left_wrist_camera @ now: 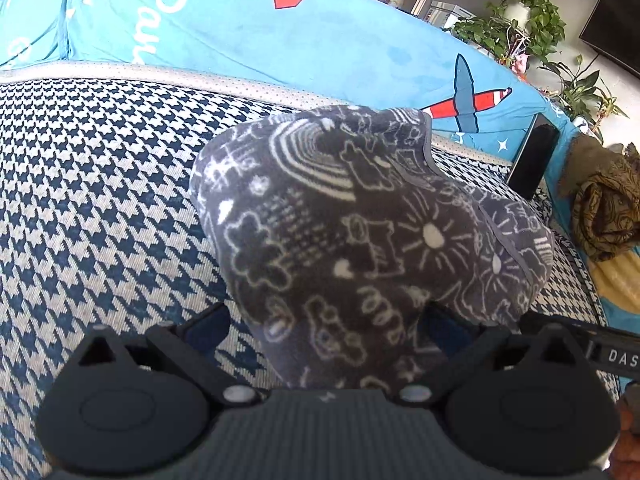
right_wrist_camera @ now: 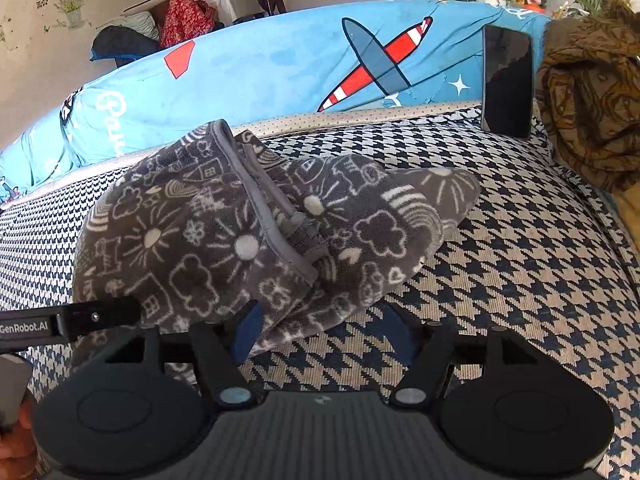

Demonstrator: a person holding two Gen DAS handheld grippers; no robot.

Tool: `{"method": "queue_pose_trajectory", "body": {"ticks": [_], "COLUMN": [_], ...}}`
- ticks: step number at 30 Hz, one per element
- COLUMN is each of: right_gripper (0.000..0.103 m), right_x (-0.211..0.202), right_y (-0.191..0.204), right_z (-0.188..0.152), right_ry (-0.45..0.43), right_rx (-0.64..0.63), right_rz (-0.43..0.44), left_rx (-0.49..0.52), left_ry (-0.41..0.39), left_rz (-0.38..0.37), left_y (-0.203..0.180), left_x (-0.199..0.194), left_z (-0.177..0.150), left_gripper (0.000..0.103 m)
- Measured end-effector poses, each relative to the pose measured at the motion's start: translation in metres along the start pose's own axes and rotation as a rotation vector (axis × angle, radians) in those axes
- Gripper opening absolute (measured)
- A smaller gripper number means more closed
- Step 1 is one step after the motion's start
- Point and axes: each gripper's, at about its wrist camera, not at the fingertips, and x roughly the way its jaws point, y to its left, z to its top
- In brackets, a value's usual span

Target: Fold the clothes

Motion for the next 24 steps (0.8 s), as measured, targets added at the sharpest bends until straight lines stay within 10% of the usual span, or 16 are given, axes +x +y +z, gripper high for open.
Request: {"method": "queue_pose_trajectory", "body": {"ticks": [24], "right_gripper": [0.083], "right_x": [0.016], "right_y": [-0.063], "right_z": [0.009], "right_ry": [-0.005], "right_rx": [0.391], "right_rz": [0.141], "left_rx": [-0.181], "left_ry": [-0.017], "left_rz": [-0.044], "left_y": [0.021], "left_x": [0.009], "left_z": [0.023], "left_gripper": [0.103]}}
